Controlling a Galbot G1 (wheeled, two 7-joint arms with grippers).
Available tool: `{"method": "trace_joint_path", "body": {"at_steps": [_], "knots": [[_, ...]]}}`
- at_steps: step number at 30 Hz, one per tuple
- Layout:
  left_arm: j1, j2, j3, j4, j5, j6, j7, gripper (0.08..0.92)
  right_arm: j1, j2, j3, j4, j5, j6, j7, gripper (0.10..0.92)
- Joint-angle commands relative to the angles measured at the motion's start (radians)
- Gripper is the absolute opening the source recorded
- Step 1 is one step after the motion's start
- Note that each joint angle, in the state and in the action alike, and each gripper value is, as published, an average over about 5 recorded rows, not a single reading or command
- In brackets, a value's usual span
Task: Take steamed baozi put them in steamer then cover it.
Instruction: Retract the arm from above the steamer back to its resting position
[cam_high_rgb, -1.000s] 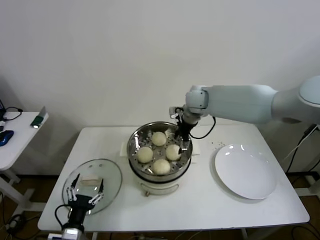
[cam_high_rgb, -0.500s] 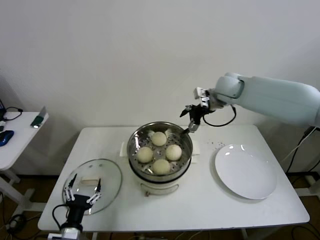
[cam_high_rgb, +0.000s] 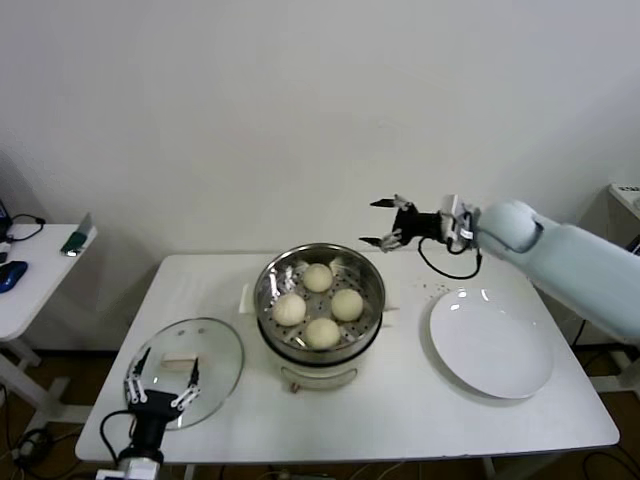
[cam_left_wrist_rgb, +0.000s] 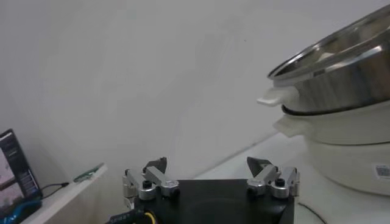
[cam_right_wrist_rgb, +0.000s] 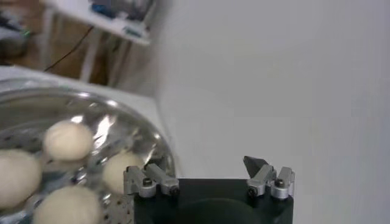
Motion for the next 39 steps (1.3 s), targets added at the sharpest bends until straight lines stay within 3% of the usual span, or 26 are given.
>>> {"method": "trace_joint_path", "body": {"at_steps": [1,6,14,18,28,39], "knots": [[0.006,-0.01,-0.002,-0.035,0.087,0.053,-0.017,0.823,-0.728,-0.03,0.81,0.139,-0.143,0.112,0.229,0.823],[0.002,-0.012,-0.009,-0.046,0.296,0.101,-0.038,0.823,-0.966,0.055,1.038,0.206,-0.191,0.116,0.287,0.823],[0.037,0.014,-0.015,-0.071,1.024,0.18,-0.037,0.823,-1.285,0.25,1.366,0.331,-0.273,0.075,0.347,0.823],[0.028,0.016,0.018,-0.014,1.229,0.17,-0.075,0.823,-1.37,0.326,1.441,0.383,-0.282,0.063,0.345,0.823],[-0.124,0.019,0.055,0.228,1.335,0.156,-0.157,0.823,-1.513,0.406,1.555,0.453,-0.323,0.036,0.313,0.823],[-0.271,0.022,0.03,0.396,1.357,0.164,-0.137,0.823,-1.585,0.438,1.636,0.471,-0.334,0.039,0.284,0.823]]}}
